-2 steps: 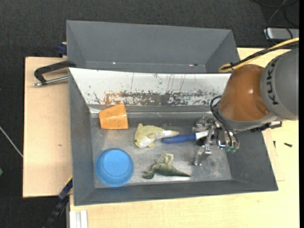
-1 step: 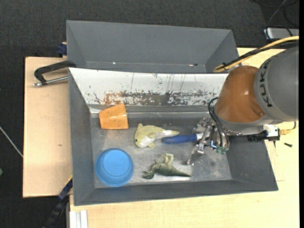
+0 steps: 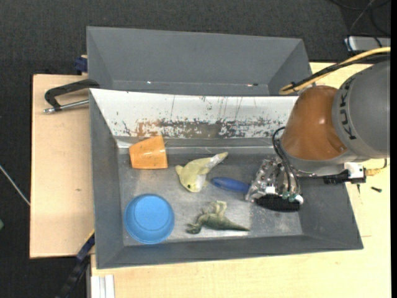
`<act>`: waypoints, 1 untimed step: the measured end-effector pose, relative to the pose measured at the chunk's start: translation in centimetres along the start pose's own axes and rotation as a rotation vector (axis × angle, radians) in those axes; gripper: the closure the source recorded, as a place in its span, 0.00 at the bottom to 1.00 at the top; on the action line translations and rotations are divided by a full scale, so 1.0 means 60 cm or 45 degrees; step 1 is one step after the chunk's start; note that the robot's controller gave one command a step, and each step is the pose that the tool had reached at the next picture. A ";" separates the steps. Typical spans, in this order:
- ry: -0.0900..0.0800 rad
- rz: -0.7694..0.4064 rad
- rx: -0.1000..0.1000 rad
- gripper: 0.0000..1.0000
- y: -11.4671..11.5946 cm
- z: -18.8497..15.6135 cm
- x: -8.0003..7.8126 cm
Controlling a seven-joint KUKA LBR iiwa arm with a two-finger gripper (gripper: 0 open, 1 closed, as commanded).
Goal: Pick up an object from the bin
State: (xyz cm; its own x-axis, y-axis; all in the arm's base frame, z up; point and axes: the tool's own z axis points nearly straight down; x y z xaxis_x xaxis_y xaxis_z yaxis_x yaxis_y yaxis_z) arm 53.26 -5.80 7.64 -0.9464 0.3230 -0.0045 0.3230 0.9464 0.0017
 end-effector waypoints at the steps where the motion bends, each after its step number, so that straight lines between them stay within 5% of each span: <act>1: -0.011 0.046 -0.002 1.00 -0.020 -0.205 -0.027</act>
Offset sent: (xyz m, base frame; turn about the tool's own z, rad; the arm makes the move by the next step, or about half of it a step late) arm 0.0080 -0.0167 0.1177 0.0375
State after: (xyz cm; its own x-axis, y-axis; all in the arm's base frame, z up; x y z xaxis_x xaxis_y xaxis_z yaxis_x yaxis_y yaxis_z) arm 54.35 -7.46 19.92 -0.9342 0.3566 -0.0127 0.3566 0.9342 0.0033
